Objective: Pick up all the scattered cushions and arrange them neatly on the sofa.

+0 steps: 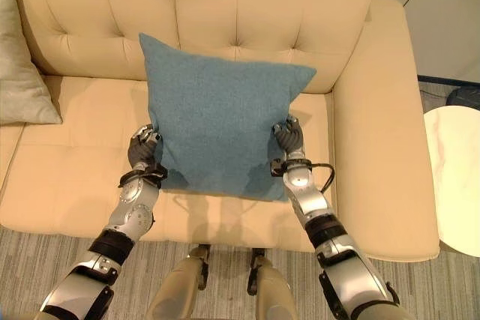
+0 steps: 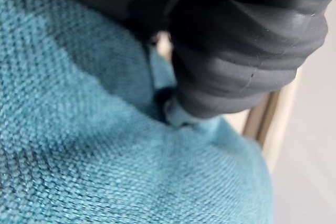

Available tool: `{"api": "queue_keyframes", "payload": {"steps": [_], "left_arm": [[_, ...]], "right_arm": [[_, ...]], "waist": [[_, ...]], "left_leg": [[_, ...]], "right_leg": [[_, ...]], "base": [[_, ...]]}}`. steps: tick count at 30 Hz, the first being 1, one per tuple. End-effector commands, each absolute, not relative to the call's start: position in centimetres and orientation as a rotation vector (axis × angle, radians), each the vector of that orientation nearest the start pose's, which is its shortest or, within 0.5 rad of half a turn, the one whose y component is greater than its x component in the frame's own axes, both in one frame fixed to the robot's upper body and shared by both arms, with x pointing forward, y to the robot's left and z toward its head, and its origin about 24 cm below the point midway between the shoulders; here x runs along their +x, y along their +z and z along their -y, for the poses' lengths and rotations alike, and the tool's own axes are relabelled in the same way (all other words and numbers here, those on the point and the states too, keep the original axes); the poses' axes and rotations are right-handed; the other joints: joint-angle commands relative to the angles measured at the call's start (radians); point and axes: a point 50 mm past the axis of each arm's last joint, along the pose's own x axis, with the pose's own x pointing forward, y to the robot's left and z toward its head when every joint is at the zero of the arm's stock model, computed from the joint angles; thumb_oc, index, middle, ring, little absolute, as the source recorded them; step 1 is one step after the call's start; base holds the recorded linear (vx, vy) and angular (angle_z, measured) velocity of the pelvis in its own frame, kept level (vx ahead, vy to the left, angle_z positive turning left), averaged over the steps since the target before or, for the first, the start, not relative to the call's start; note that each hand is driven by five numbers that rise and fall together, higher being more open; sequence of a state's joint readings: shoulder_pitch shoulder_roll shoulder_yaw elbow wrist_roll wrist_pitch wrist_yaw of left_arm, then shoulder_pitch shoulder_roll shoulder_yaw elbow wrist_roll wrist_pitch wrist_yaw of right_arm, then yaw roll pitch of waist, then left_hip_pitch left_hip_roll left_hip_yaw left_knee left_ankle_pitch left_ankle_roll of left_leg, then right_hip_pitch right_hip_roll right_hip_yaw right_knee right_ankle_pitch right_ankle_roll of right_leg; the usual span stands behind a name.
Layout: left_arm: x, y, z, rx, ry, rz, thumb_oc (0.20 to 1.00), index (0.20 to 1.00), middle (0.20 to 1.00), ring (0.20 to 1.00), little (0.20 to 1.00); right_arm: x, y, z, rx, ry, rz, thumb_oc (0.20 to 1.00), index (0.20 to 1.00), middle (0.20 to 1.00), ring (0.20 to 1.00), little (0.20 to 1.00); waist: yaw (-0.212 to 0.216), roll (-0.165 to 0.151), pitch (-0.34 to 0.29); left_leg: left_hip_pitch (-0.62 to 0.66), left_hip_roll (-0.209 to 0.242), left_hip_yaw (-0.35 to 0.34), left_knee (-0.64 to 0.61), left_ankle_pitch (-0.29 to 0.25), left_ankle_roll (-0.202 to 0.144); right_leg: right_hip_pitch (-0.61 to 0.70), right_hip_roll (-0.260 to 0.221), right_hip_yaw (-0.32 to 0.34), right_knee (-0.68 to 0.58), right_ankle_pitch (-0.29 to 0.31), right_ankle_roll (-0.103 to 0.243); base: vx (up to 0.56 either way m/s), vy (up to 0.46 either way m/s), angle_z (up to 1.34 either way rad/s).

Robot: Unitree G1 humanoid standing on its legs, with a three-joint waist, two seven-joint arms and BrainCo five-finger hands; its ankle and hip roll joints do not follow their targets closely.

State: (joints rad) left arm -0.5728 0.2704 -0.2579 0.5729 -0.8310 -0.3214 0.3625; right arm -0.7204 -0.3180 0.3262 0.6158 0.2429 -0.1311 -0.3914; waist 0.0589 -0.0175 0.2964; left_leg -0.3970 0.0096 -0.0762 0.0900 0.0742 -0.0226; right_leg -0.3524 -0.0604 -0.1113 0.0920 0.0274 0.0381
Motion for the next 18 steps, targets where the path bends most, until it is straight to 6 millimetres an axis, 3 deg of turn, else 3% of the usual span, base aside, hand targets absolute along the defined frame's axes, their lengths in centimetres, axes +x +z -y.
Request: {"api": "queue_keyframes", "payload": {"steps": [1,4,5,6,7,8,9,11,14,18], "left_arm": [[37.5,19.7,-10.7,-0.386,-0.051,0.470,0.200,0.200,0.200,0.200,0.200],[38.4,22.3,-11.1,-0.363,-0.031,0.518,0.200,0.200,0.200,0.200,0.200],[39.0,24.8,-11.4,-0.341,-0.019,0.571,0.200,0.200,0.200,0.200,0.200],[39.2,26.2,-11.6,-0.317,-0.012,0.601,0.200,0.200,0.200,0.200,0.200],[39.3,26.3,-11.6,-0.317,-0.012,0.604,0.200,0.200,0.200,0.200,0.200],[39.6,28.7,-12.0,-0.280,0.006,0.648,0.200,0.200,0.200,0.200,0.200],[39.6,28.8,-12.1,-0.280,0.006,0.649,0.200,0.200,0.200,0.200,0.200],[39.5,32.6,-12.6,-0.209,0.028,0.730,0.200,0.200,0.200,0.200,0.200],[39.3,35.6,-13.0,-0.146,0.043,0.788,0.200,0.200,0.200,0.200,0.200],[39.0,37.5,-13.1,-0.102,0.053,0.821,0.200,0.200,0.200,0.200,0.200]], "right_arm": [[37.6,22.9,8.7,-0.170,0.036,0.617,0.200,0.200,0.200,0.200,0.200],[38.1,25.4,8.8,-0.194,0.007,0.672,0.200,0.200,0.200,0.200,0.200],[38.3,27.7,9.0,-0.212,-0.021,0.729,0.200,0.200,0.200,0.200,0.200],[38.3,28.8,9.0,-0.222,-0.037,0.756,0.200,0.200,0.200,0.200,0.200],[38.3,28.9,9.0,-0.222,-0.037,0.758,0.200,0.200,0.200,0.200,0.200],[38.2,30.9,9.1,-0.226,-0.063,0.812,0.200,0.200,0.200,0.200,0.200],[38.2,31.0,9.1,-0.226,-0.064,0.814,0.200,0.200,0.200,0.200,0.200],[37.9,33.6,9.4,-0.235,-0.103,0.882,0.200,0.200,0.200,0.200,0.200],[37.8,35.6,9.5,-0.274,-0.131,0.927,0.200,0.200,0.200,0.200,0.200],[37.6,37.3,10.1,-0.319,-0.178,0.961,0.200,0.200,0.200,0.200,0.200]], "waist": [[-0.002,-0.023,-0.028],[-0.004,-0.019,-0.027],[-0.007,-0.016,-0.036],[-0.009,-0.015,-0.041],[-0.010,-0.015,-0.040],[-0.013,-0.012,-0.051],[-0.013,-0.012,-0.051],[-0.018,-0.012,-0.064],[-0.020,-0.012,-0.076],[-0.024,-0.012,-0.094]], "left_leg": [[-0.058,-0.034,-0.048,0.028,-0.050,-0.022],[-0.069,-0.032,-0.052,-0.028,-0.017,-0.030],[-0.078,-0.030,-0.053,-0.081,0.010,-0.042],[-0.081,-0.028,-0.054,-0.107,0.023,-0.047],[-0.081,-0.027,-0.054,-0.109,0.025,-0.048],[-0.092,-0.028,-0.059,-0.144,0.040,-0.052],[-0.093,-0.027,-0.060,-0.145,0.042,-0.053],[-0.116,-0.030,-0.062,-0.164,0.051,-0.059],[-0.148,-0.031,-0.063,-0.172,0.058,-0.066],[-0.194,-0.034,-0.071,-0.177,0.065,-0.071]], "right_leg": [[-0.051,-0.022,0.066,0.023,0.017,0.079],[-0.079,-0.021,0.062,0.009,0.031,0.087],[-0.102,-0.018,0.059,-0.017,0.043,0.093],[-0.113,-0.016,0.056,-0.029,0.050,0.097],[-0.114,-0.016,0.055,-0.030,0.051,0.097],[-0.134,-0.009,0.057,-0.054,0.062,0.101],[-0.136,-0.009,0.057,-0.055,0.063,0.101],[-0.152,-0.005,0.061,-0.094,0.085,0.111],[-0.176,0.000,0.065,-0.131,0.108,0.121],[-0.208,0.003,0.067,-0.161,0.121,0.126]], "base": [[-0.04,0.022,-0.03],[-0.01,0.007,0.00],[-0.01,0.003,0.03],[0.00,0.003,0.04],[0.00,0.000,0.00],[0.00,0.000,0.00],[0.00,0.000,0.00],[0.02,-0.004,0.01],[0.02,0.000,0.08],[0.04,-0.008,0.00]]}}
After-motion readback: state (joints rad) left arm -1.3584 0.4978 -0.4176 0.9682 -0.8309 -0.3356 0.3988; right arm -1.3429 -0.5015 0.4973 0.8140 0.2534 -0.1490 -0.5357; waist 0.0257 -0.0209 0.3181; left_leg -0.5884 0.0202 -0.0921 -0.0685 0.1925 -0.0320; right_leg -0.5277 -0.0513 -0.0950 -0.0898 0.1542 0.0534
